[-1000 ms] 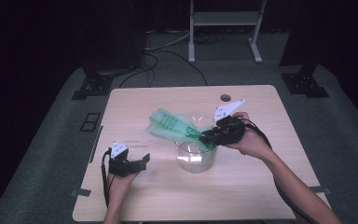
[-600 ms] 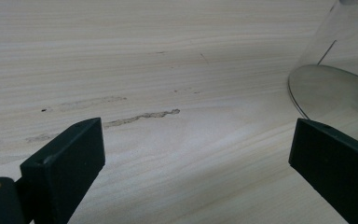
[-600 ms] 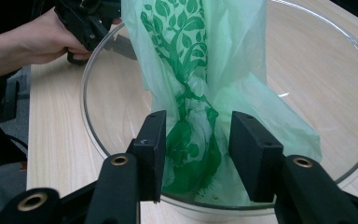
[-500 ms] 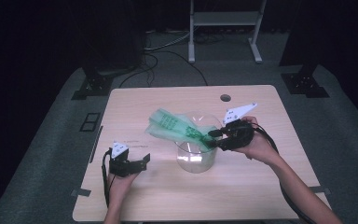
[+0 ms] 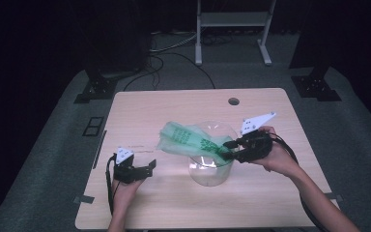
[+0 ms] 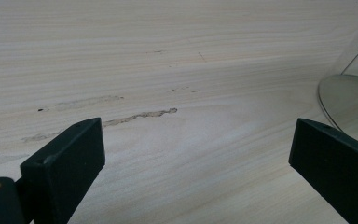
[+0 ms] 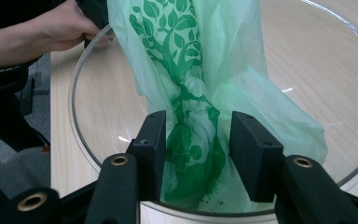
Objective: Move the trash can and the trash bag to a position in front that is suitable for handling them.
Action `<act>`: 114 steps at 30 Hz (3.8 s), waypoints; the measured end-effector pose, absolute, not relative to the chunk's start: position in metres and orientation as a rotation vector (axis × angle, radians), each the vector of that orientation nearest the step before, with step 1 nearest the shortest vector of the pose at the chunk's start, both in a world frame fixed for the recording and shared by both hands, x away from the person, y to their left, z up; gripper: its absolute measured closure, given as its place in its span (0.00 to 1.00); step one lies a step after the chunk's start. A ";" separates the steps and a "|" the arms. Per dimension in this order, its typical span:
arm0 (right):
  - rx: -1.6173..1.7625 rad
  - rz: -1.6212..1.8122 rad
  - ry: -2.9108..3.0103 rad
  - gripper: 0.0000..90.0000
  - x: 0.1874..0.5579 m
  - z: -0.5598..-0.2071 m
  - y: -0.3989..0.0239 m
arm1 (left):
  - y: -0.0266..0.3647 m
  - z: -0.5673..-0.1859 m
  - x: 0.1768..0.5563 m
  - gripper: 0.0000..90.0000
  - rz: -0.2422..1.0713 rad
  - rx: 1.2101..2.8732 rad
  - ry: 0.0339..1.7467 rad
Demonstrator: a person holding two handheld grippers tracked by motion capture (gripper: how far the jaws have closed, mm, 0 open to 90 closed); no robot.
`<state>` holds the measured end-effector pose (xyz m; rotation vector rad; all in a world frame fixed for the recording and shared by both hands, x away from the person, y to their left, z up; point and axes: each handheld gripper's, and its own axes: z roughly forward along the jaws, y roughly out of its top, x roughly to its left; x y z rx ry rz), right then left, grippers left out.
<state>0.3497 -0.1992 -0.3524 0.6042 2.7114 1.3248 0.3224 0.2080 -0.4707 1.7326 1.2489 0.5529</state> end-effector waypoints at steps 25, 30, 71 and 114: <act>0.402 1.282 2.627 0.60 0.363 -0.285 -0.116 | 0.207 -0.469 0.322 0.03 0.545 1.738 1.236; 0.396 1.250 2.640 0.62 0.374 -0.286 -0.094 | 0.207 -0.469 0.322 0.03 0.543 1.741 1.235; 0.650 1.422 2.493 1.00 0.359 -0.292 -0.218 | 0.199 -0.470 0.322 0.03 0.528 1.772 1.209; 0.710 1.476 2.471 1.00 0.355 -0.317 -0.243 | 0.158 -0.375 0.363 0.05 0.448 1.804 0.977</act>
